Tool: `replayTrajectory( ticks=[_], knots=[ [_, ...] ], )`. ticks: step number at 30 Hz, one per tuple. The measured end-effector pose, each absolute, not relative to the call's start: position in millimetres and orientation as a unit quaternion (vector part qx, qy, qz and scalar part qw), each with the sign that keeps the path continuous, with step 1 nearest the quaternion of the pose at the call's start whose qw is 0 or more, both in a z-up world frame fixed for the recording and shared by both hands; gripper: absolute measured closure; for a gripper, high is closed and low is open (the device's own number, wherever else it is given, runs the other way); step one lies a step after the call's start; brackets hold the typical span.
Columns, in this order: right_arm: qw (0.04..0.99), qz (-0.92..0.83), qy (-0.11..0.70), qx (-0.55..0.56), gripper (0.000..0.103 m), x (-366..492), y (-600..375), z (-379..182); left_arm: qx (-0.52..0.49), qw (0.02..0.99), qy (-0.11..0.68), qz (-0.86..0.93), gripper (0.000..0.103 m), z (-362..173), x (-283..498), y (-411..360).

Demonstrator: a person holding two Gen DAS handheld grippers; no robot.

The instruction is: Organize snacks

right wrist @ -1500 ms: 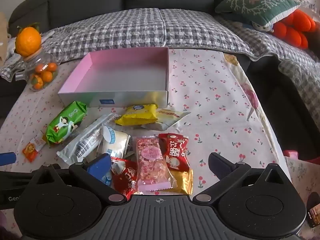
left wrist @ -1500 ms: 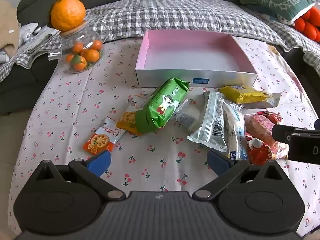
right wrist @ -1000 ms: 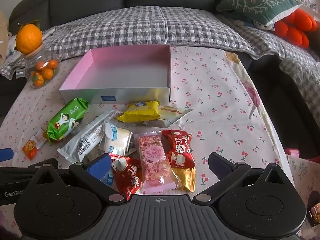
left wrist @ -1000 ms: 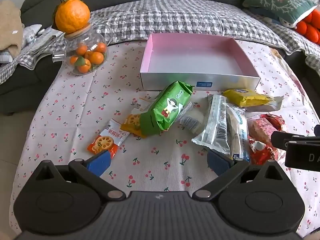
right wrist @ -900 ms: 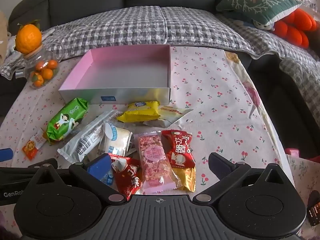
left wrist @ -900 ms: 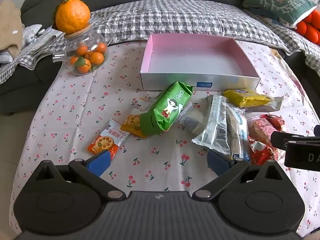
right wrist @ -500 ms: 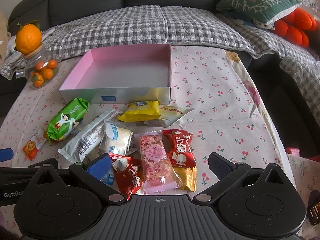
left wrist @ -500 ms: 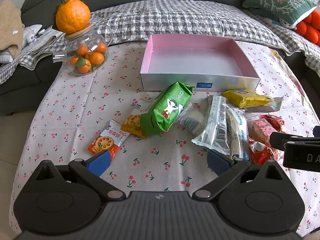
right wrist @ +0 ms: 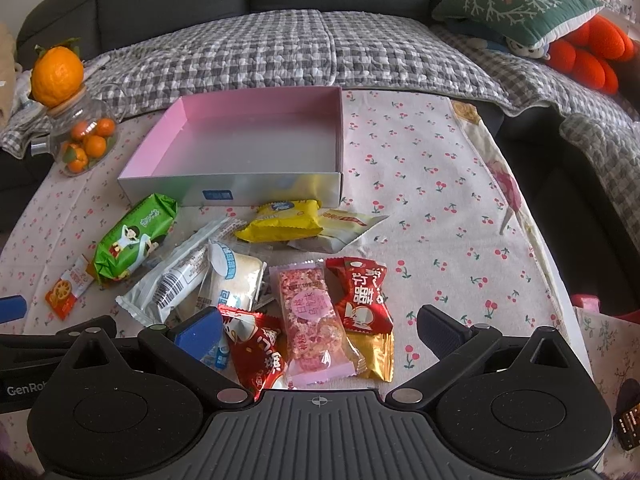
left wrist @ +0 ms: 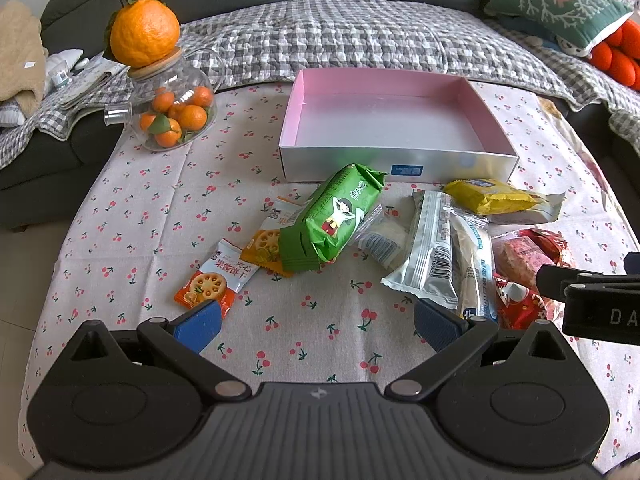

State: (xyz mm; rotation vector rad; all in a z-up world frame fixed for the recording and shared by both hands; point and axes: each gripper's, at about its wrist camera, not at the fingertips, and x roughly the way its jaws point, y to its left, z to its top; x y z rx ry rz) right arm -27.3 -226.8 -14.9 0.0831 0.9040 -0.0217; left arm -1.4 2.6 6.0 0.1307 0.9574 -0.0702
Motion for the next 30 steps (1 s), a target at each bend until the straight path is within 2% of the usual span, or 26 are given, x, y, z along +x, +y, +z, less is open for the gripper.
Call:
replayTrajectory(
  ticks=[30],
  knots=[
    [0.897,-0.010,0.441,0.038,0.000,-27.3,-225.3,-17.0,0.062,0.885,0.460,-0.035,0.000,4.4,-2.3,0.4]
  ],
)
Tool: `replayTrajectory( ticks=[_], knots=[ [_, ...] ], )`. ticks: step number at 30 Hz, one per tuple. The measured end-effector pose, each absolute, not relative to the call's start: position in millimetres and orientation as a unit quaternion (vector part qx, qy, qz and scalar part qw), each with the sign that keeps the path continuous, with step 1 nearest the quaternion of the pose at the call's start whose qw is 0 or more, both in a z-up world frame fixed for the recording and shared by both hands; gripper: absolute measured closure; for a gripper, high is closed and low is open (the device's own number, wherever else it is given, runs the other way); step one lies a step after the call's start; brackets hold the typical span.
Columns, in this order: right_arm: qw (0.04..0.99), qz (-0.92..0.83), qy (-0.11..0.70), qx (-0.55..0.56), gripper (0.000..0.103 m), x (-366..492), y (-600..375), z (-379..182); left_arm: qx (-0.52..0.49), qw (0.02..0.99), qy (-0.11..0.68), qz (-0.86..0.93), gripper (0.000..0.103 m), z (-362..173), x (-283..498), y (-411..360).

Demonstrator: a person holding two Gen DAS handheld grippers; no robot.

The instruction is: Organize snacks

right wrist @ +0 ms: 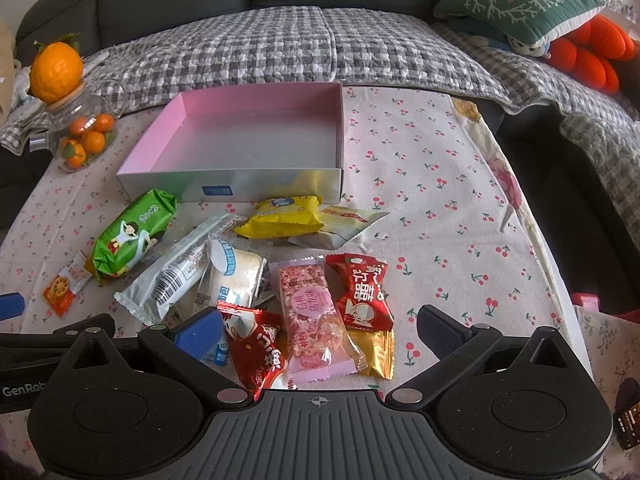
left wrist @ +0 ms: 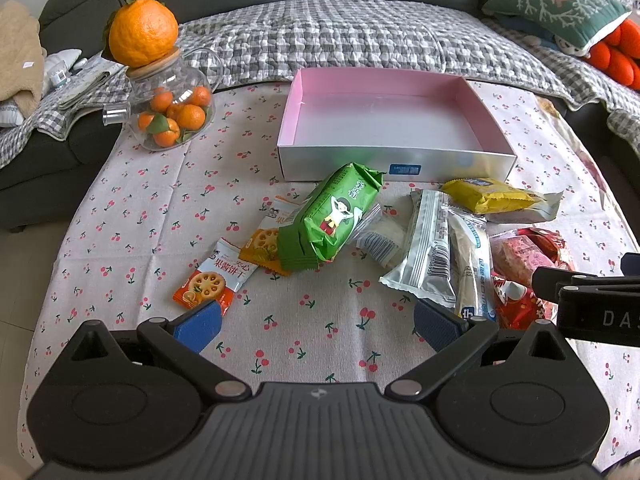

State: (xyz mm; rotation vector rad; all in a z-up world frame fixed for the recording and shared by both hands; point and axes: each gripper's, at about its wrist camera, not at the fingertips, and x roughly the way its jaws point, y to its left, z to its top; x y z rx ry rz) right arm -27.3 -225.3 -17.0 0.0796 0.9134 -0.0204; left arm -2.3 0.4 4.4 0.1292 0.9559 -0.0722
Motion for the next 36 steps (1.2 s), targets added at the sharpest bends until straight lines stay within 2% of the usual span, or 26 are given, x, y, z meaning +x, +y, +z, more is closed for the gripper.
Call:
replayTrajectory(
  ticks=[24,29,36],
  knots=[
    [0.898,-0.024,0.438,0.027,0.000,-28.8,-229.4,-16.4,0.054,0.888,0.454,-0.041,0.000,6.6,-1.5,4.2],
    [0.886,-0.008,0.463,0.024,0.000,-21.3,-234.8,-9.6,0.078,0.894,0.437,-0.049,0.000,11.2,4.5,4.3],
    [0.863,0.030,0.498,0.078,0.000,3.1,-252.9,5.5,0.049,0.870,0.479,-0.104,0.001,25.2,32.7,14.8]
  ],
)
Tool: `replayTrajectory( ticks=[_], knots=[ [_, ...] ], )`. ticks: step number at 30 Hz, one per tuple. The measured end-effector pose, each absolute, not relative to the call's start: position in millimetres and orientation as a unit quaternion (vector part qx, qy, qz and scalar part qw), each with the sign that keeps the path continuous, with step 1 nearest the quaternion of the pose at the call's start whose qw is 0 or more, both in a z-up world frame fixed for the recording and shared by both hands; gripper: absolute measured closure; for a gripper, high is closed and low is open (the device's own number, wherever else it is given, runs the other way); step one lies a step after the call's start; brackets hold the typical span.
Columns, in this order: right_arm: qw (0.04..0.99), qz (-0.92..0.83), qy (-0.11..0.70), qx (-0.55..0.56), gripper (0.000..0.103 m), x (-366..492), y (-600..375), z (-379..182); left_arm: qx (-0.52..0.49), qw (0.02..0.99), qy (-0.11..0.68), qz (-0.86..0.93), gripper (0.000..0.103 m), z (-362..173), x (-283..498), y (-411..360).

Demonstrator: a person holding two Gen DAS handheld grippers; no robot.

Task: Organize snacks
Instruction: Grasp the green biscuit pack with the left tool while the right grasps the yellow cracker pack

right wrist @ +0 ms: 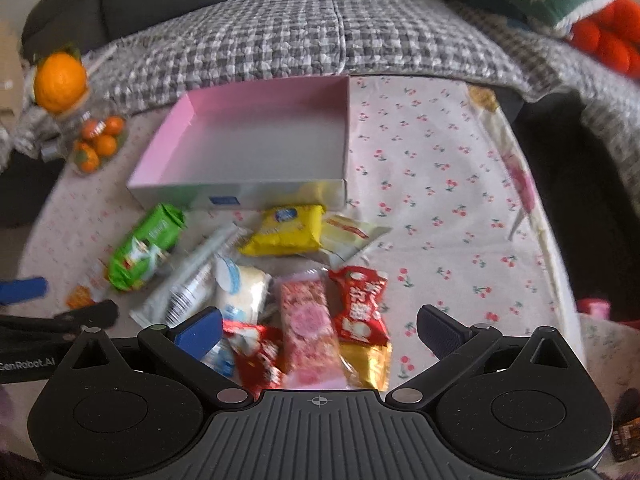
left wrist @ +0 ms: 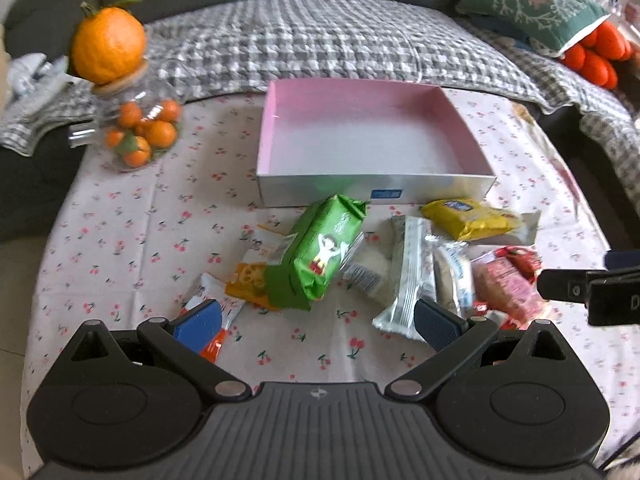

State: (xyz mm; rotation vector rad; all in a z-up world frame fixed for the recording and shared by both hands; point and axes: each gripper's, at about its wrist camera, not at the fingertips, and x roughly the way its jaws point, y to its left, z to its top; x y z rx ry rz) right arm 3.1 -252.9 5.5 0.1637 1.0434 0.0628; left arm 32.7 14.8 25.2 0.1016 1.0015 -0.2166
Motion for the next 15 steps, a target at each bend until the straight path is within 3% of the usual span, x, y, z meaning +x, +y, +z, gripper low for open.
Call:
replayTrajectory(
  ticks=[6,10,12,15],
  knots=[
    [0.848,0.042,0.518,0.107,0.000,26.5,-262.4,6.1,0.024,0.873,0.473,-0.114,0.001,31.0,55.8,23.3],
    [0.844,0.067,0.510,0.150,0.000,40.2,-269.1,-6.9,0.012,0.874,0.470,-0.125,0.008,19.4,69.5,26.9],
    [0.844,0.071,0.506,0.163,0.000,46.5,-271.0,-16.0,-0.010,0.866,0.477,-0.148,0.031,9.2,77.6,30.6],
    [0.840,0.075,0.506,0.179,0.000,59.8,-272.9,-24.3,-0.021,0.850,0.494,-0.183,0.042,-5.9,90.0,28.1]
  ],
)
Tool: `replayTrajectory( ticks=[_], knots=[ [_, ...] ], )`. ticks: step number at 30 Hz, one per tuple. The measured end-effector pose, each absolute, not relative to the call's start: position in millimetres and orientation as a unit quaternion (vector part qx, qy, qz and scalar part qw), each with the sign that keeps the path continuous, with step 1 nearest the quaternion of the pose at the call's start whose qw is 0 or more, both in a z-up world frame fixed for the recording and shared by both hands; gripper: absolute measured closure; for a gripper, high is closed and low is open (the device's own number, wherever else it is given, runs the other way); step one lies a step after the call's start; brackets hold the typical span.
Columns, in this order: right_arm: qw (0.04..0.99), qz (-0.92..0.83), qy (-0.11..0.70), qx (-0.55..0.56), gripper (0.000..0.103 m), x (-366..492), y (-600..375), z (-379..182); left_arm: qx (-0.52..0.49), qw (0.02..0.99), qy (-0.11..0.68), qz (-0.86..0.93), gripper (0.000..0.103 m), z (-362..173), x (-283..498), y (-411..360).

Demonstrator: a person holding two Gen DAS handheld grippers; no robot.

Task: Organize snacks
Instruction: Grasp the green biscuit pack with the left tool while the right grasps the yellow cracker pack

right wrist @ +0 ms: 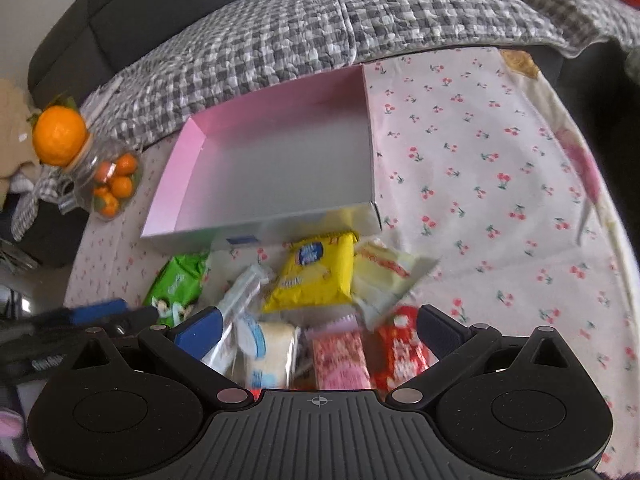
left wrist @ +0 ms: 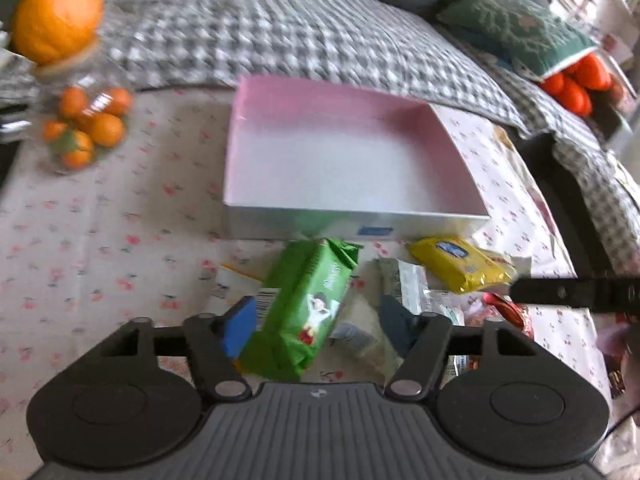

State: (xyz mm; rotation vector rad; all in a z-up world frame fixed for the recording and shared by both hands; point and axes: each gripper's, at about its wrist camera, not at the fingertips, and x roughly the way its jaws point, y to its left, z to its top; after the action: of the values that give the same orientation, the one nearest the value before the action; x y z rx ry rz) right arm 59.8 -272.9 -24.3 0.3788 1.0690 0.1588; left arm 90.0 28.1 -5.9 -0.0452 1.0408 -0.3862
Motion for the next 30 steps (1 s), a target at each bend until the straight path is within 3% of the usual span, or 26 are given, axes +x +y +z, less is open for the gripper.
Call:
replayTrajectory(
  ticks=[6,18,23,28,30],
  knots=[
    [0.844,0.079,0.497,0.189,0.002,79.6,-269.2,-32.4,-0.008,0.842,0.502,-0.198,0.042,-17.4,104.4,25.8],
    [0.835,0.059,0.526,0.154,0.027,94.0,-247.3,-55.2,-0.024,0.816,0.542,-0.198,0.048,-31.8,118.8,35.6],
    [0.847,0.049,0.519,0.102,0.046,92.3,-233.5,-55.2,-0.014,0.816,0.543,-0.199,0.048,-33.6,117.3,35.2],
    [0.854,0.045,0.514,0.067,0.051,89.4,-223.2,-55.0,0.006,0.818,0.541,-0.198,0.048,-34.7,114.6,30.7],
    [0.855,0.044,0.513,0.067,0.052,89.1,-222.6,-54.5,0.009,0.819,0.540,-0.192,0.052,-34.4,113.8,30.6]
  ],
)
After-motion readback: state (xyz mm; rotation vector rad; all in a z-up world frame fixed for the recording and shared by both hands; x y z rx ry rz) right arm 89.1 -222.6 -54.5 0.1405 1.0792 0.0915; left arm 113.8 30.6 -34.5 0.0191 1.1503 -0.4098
